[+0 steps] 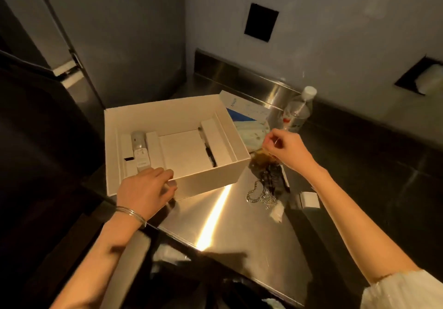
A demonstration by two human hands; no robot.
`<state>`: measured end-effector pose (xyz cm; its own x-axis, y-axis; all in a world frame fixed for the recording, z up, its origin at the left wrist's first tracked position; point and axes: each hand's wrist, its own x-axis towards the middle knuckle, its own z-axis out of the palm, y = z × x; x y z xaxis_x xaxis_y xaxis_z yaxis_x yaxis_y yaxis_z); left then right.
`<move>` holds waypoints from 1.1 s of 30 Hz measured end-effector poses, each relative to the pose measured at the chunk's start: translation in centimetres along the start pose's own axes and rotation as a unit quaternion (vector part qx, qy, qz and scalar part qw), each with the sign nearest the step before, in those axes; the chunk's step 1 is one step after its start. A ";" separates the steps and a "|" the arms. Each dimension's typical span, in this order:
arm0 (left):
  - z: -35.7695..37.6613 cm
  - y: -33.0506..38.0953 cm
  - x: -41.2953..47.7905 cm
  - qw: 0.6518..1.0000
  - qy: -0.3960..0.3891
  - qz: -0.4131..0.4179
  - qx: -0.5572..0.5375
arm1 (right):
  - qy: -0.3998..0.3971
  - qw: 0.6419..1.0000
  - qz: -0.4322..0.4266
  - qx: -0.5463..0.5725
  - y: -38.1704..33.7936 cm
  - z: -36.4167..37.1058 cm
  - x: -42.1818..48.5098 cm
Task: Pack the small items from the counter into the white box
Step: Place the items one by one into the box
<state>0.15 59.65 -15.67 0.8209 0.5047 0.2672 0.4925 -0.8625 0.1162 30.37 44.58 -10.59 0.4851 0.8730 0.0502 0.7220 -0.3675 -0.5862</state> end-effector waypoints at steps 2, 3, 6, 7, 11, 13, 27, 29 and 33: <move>0.2 0.0 0.0 1.000 -0.002 -0.005 -0.001 | -0.019 0.993 0.109 -0.049 4.7 0.1 -1.6; 0.3 0.0 -0.1 1.000 -0.003 -0.008 -0.004 | -0.031 0.984 0.162 -0.073 6.8 0.3 -2.2; 0.2 0.2 -0.1 1.000 -0.004 -0.019 -0.007 | -0.062 0.959 0.258 -0.104 10.6 1.5 -3.5; 0.2 0.4 -0.1 1.000 -0.005 -0.021 -0.008 | -0.078 0.953 0.272 -0.110 11.0 2.0 -3.7; 0.0 0.5 0.0 0.999 -0.020 -0.032 -0.007 | -0.110 0.934 0.311 -0.135 10.6 3.8 -4.0; 0.0 0.5 -0.1 0.999 -0.026 -0.038 -0.004 | -0.108 0.932 0.312 -0.148 10.1 4.0 -4.1; 0.3 0.7 -0.1 0.999 -0.007 -0.043 -0.005 | 0.048 0.997 0.053 0.017 -8.7 -2.2 1.2; 0.3 0.7 0.0 0.999 -0.001 -0.039 -0.004 | -0.002 1.000 0.029 -0.005 -10.5 1.1 3.7; 0.2 0.7 -0.1 1.000 -0.004 -0.021 0.014 | -0.076 0.993 0.031 -0.090 -11.1 8.6 8.0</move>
<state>0.46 59.04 -15.78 0.8013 0.5416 0.2542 0.5350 -0.8388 0.1008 21.98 58.36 -10.65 0.4617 0.8799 -0.1124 0.7762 -0.4621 -0.4289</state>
